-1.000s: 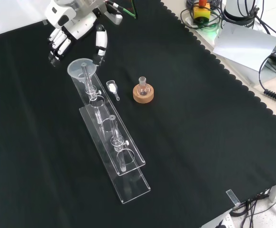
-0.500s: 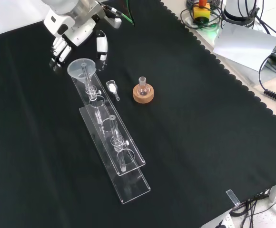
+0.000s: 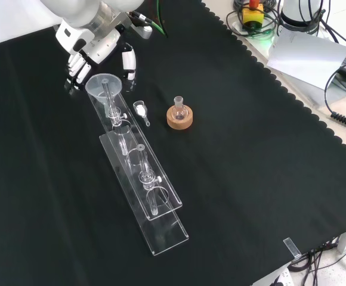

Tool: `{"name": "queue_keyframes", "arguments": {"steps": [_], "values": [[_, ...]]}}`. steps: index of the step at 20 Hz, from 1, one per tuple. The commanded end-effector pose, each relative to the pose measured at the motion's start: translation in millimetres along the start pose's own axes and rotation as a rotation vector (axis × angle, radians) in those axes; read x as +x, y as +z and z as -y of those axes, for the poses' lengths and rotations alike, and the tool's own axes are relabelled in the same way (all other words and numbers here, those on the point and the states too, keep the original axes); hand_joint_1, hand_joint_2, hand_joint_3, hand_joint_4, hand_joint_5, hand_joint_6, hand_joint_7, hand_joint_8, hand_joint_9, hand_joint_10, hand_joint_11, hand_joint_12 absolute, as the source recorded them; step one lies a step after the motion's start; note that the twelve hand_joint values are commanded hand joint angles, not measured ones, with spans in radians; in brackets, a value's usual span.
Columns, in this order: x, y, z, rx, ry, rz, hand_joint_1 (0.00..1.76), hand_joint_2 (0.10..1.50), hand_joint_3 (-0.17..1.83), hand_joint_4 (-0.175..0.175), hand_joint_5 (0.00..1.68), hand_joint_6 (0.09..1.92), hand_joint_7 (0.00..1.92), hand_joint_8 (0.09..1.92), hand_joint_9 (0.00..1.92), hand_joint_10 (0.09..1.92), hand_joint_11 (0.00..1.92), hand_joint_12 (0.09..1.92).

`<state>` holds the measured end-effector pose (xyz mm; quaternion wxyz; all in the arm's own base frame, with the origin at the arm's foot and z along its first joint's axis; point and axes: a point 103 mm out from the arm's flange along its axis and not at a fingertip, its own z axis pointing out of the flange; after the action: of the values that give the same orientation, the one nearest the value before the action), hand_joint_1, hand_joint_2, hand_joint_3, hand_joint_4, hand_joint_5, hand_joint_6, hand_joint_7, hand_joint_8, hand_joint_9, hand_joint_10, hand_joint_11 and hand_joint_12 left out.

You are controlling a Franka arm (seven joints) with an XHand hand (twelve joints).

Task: Pick up the funnel from the transparent funnel stand.

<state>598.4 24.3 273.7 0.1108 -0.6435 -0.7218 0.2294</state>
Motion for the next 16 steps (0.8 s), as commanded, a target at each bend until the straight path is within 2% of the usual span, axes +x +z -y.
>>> {"name": "queue_keyframes", "arguments": {"steps": [1, 16], "values": [[0, -3, 4, -0.019, -0.003, 0.002, 0.67, 0.73, 0.34, 0.006, 0.16, 0.09, 0.00, 0.48, 0.24, 0.81, 0.39, 1.43], [6, -3, 16, -0.016, -0.013, -0.008, 0.66, 0.71, 0.39, 0.006, 0.18, 0.09, 0.00, 0.53, 0.27, 0.80, 0.41, 1.43]]}}
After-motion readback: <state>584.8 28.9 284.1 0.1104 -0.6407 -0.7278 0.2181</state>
